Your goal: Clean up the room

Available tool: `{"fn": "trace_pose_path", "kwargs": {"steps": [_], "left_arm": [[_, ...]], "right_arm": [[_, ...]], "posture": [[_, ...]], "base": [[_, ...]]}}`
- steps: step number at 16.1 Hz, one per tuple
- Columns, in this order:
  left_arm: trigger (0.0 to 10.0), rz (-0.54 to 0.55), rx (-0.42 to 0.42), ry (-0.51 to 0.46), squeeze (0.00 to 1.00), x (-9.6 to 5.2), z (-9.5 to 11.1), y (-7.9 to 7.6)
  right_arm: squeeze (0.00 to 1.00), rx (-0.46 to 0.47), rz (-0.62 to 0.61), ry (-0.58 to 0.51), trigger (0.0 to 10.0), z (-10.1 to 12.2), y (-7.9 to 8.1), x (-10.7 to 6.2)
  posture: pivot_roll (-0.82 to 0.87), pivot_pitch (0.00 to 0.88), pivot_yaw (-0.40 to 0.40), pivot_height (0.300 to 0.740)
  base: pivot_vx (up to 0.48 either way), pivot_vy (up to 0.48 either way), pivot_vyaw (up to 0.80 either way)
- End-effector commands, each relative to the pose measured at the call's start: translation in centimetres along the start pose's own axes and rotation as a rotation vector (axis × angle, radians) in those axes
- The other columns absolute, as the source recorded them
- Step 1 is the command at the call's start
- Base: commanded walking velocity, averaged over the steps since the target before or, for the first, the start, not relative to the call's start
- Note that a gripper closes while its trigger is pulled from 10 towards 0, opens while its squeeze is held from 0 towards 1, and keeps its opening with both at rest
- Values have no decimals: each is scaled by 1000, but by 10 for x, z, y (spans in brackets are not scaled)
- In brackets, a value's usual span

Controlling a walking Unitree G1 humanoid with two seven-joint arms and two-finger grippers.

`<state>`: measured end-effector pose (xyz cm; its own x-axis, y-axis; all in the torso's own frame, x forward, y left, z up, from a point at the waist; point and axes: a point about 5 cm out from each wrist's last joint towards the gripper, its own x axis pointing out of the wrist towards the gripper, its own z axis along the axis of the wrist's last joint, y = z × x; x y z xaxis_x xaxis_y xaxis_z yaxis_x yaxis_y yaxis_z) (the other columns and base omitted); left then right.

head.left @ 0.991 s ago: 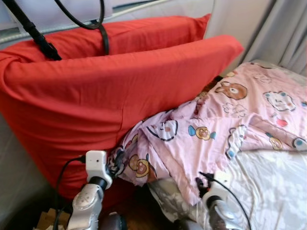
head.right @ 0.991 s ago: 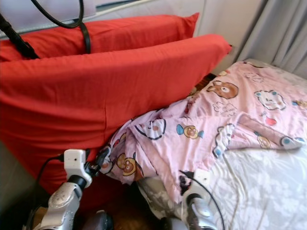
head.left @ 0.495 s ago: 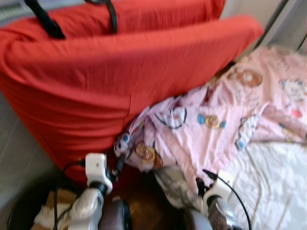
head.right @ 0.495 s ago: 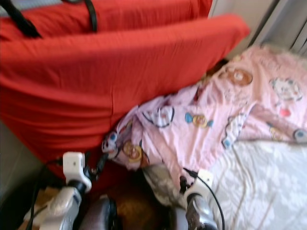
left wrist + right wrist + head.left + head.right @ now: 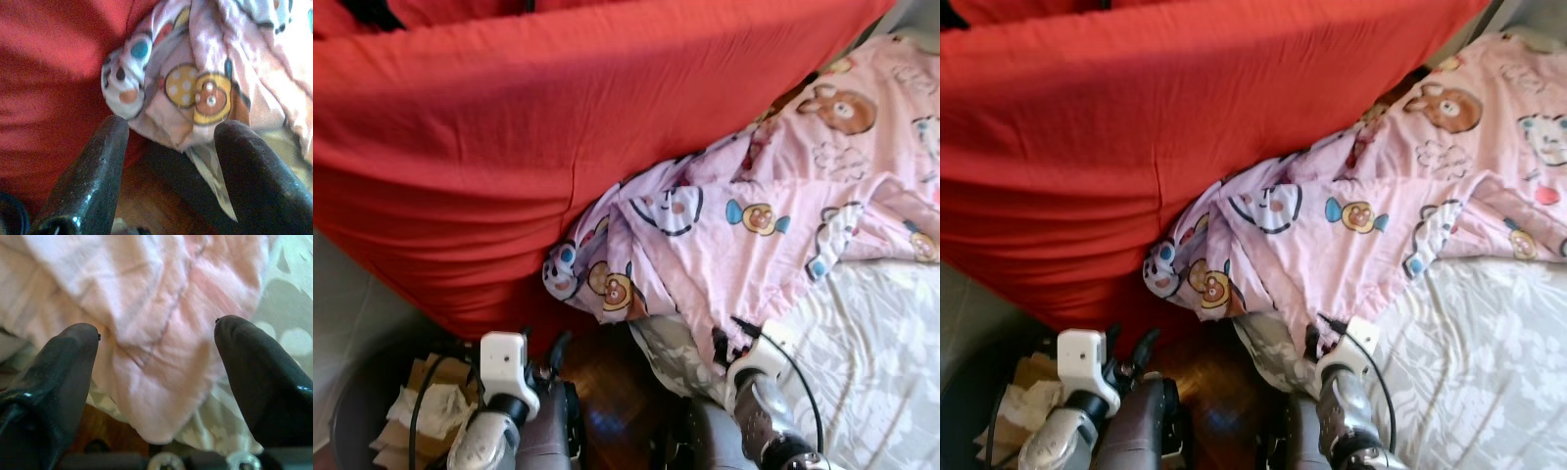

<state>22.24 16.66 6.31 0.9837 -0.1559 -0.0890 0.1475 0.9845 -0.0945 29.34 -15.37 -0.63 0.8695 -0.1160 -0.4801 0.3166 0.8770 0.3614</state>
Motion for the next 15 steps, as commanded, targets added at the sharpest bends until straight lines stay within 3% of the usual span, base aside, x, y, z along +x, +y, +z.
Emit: {"fn": "trace_pose_path", "kwargs": {"steps": [1, 5, 8, 13, 15], "left_arm": [[10000, 1, -5, 25, 0, -7, -2, -3], [10000, 5, -13, 51, 0, -18, -5, -6], [10000, 11, -15, 71, 0, -26, -4, -9], [10000, 21, 0, 66, 0, -31, 3, -11], [10000, 20, 3, 67, 0, -32, 4, -12]], "right_arm": [[0, 31, -47, 22, 10000, -9, -10, -4], [0, 95, -109, -12, 10000, -4, -12, -3], [0, 209, -189, -3, 10000, -4, -23, -3], [0, 237, -26, 46, 10000, -13, 1, -3], [0, 234, -13, 48, 10000, -14, 3, -3]], "posture": [[151, 385, -86, 646], [155, 408, -91, 646], [160, 428, -95, 646], [168, 445, -105, 646], [170, 447, -105, 646]], "base": [[0, 0, 0], [0, 0, 0], [0, 0, 0], [0, 0, 0], [0, 0, 0]]}}
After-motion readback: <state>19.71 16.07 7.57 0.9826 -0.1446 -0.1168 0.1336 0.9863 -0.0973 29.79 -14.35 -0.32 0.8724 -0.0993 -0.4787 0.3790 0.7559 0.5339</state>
